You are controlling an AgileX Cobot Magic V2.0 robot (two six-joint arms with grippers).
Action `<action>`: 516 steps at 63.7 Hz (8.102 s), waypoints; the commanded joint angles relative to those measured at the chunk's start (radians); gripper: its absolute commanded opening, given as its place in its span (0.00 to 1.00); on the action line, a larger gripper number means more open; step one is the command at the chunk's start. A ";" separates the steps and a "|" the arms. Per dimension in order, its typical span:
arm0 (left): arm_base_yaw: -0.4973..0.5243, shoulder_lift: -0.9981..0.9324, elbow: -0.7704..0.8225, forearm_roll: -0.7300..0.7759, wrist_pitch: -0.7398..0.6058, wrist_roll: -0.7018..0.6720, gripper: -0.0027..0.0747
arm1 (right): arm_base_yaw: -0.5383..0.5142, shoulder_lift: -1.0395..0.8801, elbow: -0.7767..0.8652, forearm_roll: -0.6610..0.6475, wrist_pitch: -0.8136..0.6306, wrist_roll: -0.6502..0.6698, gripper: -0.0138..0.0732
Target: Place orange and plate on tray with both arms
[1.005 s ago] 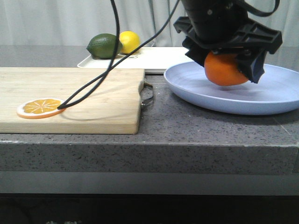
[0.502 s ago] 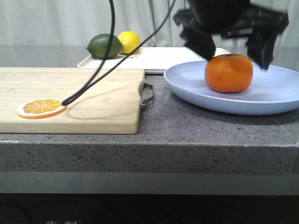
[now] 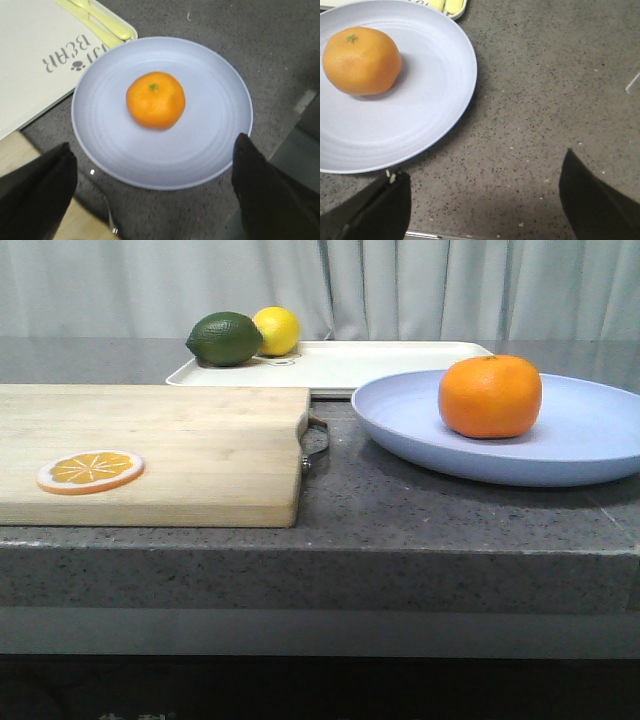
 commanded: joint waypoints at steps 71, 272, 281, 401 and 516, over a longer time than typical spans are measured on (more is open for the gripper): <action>0.003 -0.582 0.413 0.289 0.073 -0.233 0.81 | -0.193 0.724 -0.415 0.568 0.269 -0.233 0.81; 0.003 -0.582 0.413 0.291 0.081 -0.235 0.81 | 0.020 1.575 -1.793 0.399 0.540 0.407 0.59; 0.003 -0.582 0.413 0.291 0.081 -0.235 0.81 | 0.020 1.575 -1.881 0.397 0.615 0.407 0.59; 0.003 -0.582 0.413 0.292 0.081 -0.235 0.81 | 0.129 0.142 -0.390 -0.101 0.299 0.095 0.59; 0.143 -0.682 0.514 0.240 -0.021 -0.235 0.01 | 0.129 -0.246 -0.066 -0.100 0.212 0.096 0.08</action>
